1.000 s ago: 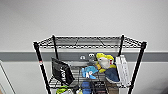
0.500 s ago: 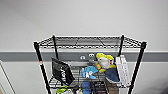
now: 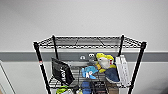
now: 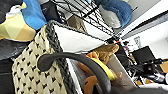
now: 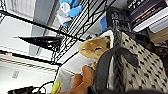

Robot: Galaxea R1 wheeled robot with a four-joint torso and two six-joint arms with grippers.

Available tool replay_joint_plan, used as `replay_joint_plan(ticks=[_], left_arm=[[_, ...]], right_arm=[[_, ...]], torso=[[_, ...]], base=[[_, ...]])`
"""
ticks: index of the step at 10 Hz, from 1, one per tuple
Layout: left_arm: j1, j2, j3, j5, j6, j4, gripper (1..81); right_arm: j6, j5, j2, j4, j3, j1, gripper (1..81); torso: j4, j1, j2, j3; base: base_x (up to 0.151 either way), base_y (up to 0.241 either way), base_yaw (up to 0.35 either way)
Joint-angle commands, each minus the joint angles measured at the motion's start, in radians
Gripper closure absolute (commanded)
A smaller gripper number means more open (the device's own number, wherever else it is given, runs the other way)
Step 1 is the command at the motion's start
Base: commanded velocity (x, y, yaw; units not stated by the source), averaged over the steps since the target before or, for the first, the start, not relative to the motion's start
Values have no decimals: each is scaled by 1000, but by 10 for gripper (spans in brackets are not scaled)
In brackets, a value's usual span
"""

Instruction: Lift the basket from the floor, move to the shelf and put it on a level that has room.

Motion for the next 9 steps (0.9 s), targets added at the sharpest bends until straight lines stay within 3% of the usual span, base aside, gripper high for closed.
replay_joint_plan(ticks=[1,9], left_arm=[[-195,-96,145,9,0,8,811],[-330,-167,278,9,-65,-11,811]], right_arm=[[12,3,-82,-15,139,174,811],[31,0,-166,8,277,295,811]], torso=[[0,0,0,0],[0,0,0,0]], base=[[0,0,0],[0,0,0]])
